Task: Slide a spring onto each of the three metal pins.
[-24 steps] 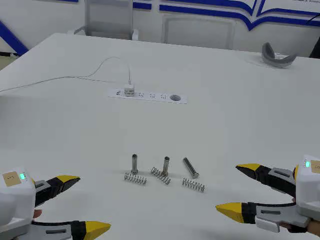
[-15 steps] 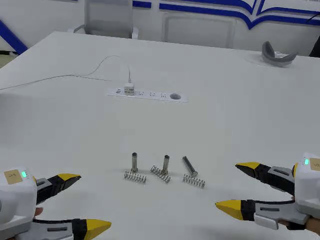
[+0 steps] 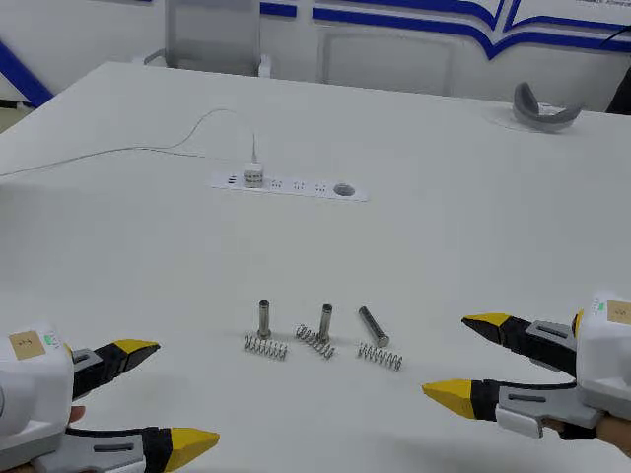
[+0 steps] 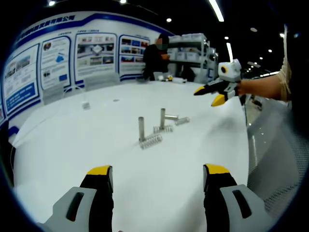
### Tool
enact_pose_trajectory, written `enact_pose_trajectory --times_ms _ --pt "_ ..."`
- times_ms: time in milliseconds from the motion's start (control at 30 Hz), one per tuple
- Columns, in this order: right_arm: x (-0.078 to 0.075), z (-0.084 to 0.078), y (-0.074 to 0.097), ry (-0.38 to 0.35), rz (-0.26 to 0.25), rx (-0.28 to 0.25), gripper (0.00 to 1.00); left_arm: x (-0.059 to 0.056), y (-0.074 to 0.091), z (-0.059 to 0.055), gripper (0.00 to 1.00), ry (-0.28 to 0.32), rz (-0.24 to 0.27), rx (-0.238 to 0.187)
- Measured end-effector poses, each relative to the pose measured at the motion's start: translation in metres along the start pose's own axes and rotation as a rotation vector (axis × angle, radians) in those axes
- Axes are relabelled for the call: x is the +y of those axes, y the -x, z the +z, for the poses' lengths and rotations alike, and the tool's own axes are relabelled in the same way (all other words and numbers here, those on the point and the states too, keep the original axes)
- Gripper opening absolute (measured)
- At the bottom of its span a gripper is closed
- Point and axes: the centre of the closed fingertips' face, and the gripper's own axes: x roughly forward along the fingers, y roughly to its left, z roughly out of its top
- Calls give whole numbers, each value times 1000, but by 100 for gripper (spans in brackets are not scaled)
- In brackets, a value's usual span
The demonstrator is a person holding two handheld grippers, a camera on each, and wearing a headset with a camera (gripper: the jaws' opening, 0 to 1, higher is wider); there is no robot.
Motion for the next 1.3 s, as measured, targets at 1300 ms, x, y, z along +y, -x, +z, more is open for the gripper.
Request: enact_pose_trajectory --times_ms 1300 --pt "-37 29 -61 -30 -76 77 41 -4 -1 -1 76 10 5 -2"
